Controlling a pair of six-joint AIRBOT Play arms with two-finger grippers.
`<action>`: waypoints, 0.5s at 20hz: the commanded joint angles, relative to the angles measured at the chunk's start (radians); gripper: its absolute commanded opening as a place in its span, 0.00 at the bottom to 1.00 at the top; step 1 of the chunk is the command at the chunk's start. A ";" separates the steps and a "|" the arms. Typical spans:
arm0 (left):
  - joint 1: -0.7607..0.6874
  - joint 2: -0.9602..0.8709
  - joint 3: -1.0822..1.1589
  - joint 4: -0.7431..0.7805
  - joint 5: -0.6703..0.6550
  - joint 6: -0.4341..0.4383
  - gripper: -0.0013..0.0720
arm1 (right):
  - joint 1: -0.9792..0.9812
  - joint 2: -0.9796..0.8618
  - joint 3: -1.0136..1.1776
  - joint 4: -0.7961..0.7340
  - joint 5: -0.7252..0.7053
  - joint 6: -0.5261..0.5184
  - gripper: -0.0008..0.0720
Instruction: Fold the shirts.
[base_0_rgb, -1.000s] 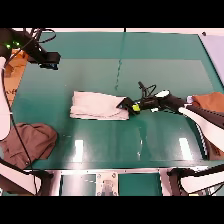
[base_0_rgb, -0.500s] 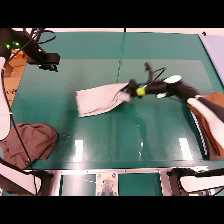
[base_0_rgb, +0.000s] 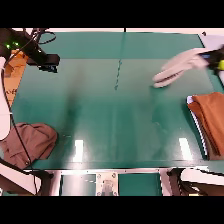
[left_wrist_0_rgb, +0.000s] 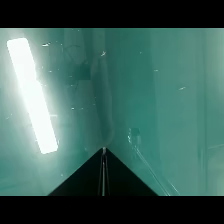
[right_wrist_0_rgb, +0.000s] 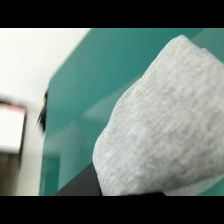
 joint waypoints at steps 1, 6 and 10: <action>0.001 0.001 0.000 0.000 -0.002 0.000 0.04 | -0.275 -0.021 0.067 -0.006 0.021 0.010 0.02; 0.001 0.001 0.000 -0.001 -0.002 0.000 0.04 | -0.501 -0.018 0.070 -0.096 0.139 0.011 0.02; 0.001 0.001 0.000 -0.026 -0.003 0.000 0.04 | -0.584 0.015 0.069 -0.245 0.298 0.104 0.02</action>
